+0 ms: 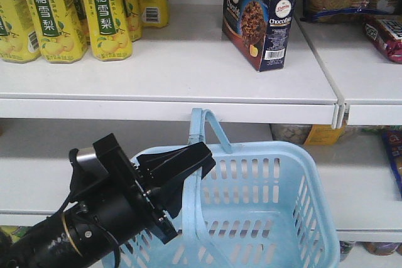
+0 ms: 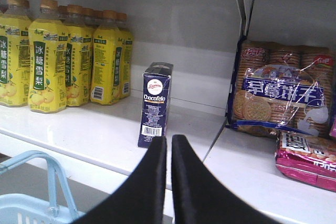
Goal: Left arm holds basket, right arm returns cookies
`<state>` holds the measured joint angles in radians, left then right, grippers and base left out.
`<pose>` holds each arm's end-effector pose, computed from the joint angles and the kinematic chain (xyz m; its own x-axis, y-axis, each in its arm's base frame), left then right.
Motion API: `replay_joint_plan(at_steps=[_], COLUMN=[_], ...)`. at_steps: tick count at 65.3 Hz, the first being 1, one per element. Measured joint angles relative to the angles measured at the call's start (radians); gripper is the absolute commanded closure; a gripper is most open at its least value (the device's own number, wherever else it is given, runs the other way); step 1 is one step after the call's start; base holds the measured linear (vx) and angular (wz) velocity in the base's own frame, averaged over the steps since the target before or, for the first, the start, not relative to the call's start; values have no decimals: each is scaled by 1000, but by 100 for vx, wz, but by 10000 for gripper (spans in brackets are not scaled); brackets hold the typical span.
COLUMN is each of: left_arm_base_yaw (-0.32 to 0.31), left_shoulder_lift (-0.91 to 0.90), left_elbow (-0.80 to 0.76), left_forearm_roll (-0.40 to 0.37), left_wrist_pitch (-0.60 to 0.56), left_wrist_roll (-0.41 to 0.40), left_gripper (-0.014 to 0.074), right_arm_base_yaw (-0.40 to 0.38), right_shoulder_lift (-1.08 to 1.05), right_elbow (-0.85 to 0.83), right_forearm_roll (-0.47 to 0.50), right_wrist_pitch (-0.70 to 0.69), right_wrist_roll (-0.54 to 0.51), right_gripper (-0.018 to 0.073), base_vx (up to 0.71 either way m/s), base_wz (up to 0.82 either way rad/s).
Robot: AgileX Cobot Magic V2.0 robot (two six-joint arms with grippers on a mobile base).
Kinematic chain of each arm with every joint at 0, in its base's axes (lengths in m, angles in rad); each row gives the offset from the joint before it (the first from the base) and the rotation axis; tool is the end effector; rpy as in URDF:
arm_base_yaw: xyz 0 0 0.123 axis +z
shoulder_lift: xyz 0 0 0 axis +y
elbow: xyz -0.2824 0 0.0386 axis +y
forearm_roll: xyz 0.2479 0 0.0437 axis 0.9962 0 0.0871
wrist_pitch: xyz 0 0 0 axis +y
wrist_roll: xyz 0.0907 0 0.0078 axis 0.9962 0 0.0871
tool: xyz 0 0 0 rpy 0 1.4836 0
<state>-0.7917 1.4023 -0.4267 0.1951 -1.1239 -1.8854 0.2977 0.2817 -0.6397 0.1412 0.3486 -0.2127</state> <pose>0.1666 -0.1913 0.2472 -0.8349 -0.5191 0.1830 -0.0319 -0.2864 -0.9576 0.0435 0.0179 0.3753 0.1220 -0.0460 -0.9915 -0.3300 0.9402 -0.0842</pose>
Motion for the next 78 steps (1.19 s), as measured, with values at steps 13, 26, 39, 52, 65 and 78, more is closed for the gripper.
replay_joint_plan(at_steps=[13, 26, 39, 52, 65, 78], left_arm_base_yaw=[0, 0, 3, 4, 4, 4], left_shoulder_lift=[0, -1, -87, -245, -414, -557], left_elbow=[0, 0, 28, 83, 140, 181], left_forearm_roll=[0, 0, -7, -11, -16, -23], left_wrist_pitch=[0, 0, 9, 101, 300, 473], left_wrist_roll=[0, 0, 1, 5, 4, 5], left_gripper=[596, 596, 596, 596, 596, 596], right_arm_base_yaw=[0, 0, 0, 0, 0, 0], right_shoulder_lift=[0, 0, 0, 0, 0, 0], right_elbow=[0, 0, 0, 0, 0, 0], right_forearm_roll=[0, 0, 0, 0, 0, 0], right_wrist_pitch=[0, 0, 0, 1, 1, 1], right_wrist_roll=[0, 0, 0, 0, 0, 0], right_gripper=[570, 570, 570, 570, 570, 570], base_vx=[0, 0, 0, 0, 0, 0], base_wz=[0, 0, 0, 0, 0, 0])
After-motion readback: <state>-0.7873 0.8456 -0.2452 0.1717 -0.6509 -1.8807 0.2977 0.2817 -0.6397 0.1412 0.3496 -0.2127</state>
